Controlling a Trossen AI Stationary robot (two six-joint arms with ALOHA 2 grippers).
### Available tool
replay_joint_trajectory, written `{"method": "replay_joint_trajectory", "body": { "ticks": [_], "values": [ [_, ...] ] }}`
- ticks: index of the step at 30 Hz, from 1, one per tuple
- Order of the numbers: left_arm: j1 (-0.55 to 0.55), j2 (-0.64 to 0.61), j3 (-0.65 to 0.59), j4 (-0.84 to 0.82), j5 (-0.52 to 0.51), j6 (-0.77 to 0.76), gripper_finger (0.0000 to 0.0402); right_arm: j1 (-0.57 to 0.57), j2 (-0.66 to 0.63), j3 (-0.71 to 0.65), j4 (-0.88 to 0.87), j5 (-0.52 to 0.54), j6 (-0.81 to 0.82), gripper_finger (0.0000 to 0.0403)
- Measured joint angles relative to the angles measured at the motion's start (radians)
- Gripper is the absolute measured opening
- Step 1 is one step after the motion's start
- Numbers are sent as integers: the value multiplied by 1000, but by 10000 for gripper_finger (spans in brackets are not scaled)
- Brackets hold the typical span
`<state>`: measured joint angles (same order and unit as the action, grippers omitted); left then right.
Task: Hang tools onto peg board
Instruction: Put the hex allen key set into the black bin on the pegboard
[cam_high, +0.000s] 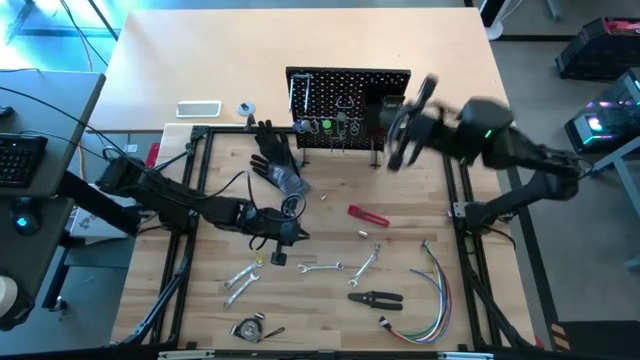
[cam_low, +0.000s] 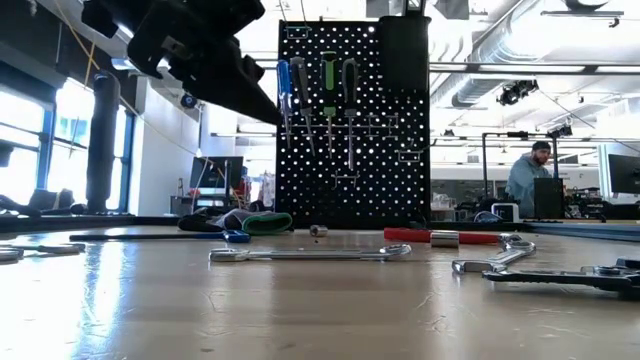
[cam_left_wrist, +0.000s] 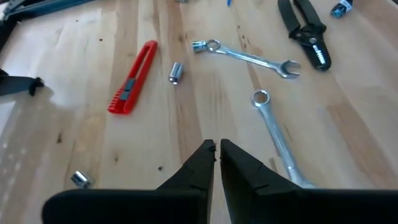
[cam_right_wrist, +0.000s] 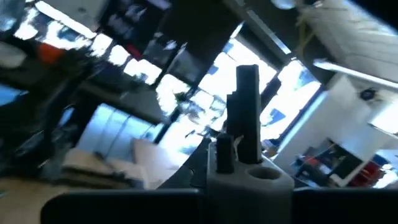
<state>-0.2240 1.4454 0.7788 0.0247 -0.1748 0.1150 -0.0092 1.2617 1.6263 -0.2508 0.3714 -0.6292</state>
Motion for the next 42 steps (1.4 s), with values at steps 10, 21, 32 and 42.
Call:
{"method": "replay_joint_trajectory", "body": {
  "ticks": [10, 21, 32, 42],
  "values": [
    [-6, 4, 0, 5, 0, -18, 19, -351, 70, 212, -79, -273, 175, 28],
    [-12, 4, 0, -8, -1, -35, 19, -620, 220, 318, -262, -497, 378, 28],
    [-7, 4, 0, -4, -1, -16, 19, -661, 230, 318, -387, -585, 404, 28],
    [-5, 4, 0, 3, -1, -32, 19, -681, 242, 319, -437, -635, 423, 35]
  ]
}}
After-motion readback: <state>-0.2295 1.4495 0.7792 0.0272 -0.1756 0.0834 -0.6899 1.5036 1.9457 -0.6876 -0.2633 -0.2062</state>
